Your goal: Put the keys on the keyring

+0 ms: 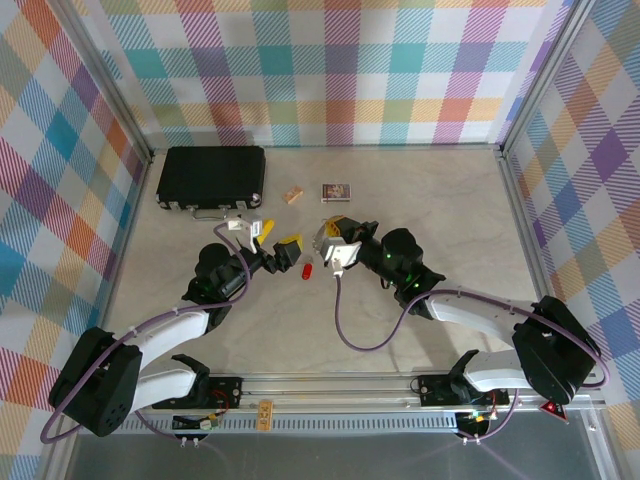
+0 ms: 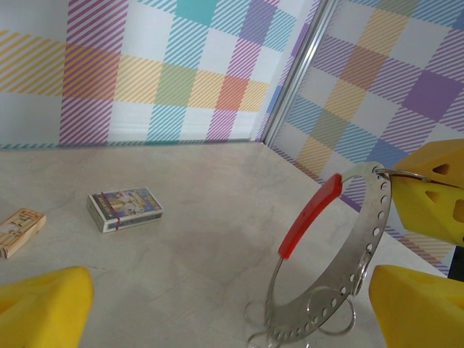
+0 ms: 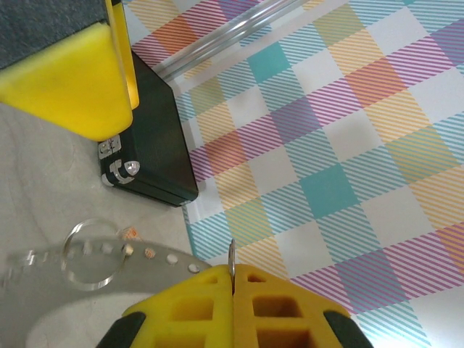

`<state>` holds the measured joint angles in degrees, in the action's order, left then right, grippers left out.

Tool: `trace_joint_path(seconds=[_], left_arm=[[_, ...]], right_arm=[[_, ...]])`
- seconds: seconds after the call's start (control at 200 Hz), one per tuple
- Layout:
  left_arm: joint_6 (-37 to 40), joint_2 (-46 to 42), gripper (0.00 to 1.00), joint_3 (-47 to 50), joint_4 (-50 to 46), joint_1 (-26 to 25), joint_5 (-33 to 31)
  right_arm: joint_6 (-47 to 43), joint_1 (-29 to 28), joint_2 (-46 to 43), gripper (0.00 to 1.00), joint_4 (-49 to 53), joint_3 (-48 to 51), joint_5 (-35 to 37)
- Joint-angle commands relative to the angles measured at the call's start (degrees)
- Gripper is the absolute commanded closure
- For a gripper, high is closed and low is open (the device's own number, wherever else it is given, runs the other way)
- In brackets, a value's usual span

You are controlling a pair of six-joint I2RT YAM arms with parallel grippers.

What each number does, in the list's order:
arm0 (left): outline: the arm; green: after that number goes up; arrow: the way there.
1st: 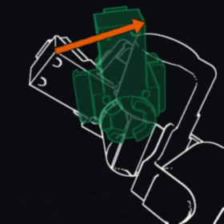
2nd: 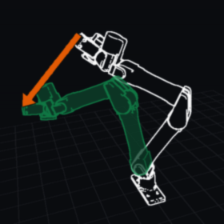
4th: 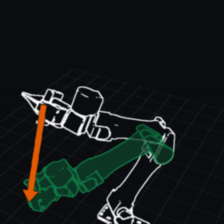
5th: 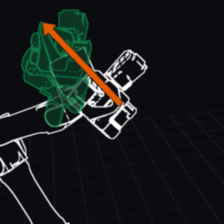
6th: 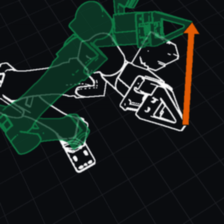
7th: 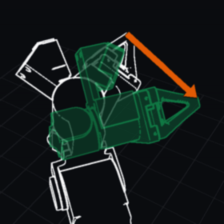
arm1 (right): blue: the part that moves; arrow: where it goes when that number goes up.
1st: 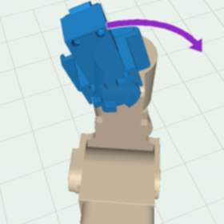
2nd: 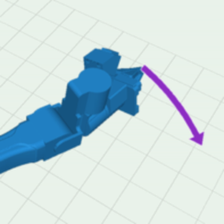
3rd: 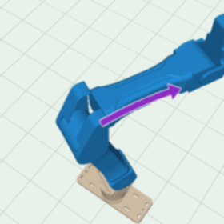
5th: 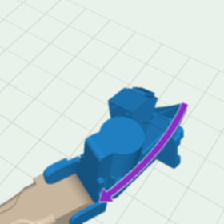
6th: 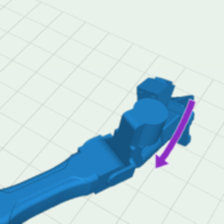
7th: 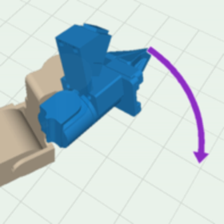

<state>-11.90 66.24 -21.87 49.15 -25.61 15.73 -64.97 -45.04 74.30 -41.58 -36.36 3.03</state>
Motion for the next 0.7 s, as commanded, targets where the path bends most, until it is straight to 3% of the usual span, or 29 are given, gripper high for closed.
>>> trace_joint_path(seconds=[0.0, 0.265, 0.435, 0.695], left_arm=[[1.14, -1.24, 0.03, 0.52, 2.22, 0.56, -0.17], [0.8, -3.21, 0.04, -0.49, 0.29, 0.56, 0.49], [0.12, -4.65, 0.15, -2.56, -2.75, 0.47, 0.13], [-4.28, -3.28, 0.3, -8.07, -4.26, 0.47, 7.57]], right_arm=[[2.66, -0.36, -0.87, 1.0, -1.06, -0.57, 0.13], [17.4, -0.23, -5.16, 1.0, 16.24, -5.6, -4.55], [27.03, 0.16, -6.79, 1.0, 22.66, -7.92, -6.11], [41.93, 5.07, -10.08, 1.0, 30.48, -10.48, -19.54]])
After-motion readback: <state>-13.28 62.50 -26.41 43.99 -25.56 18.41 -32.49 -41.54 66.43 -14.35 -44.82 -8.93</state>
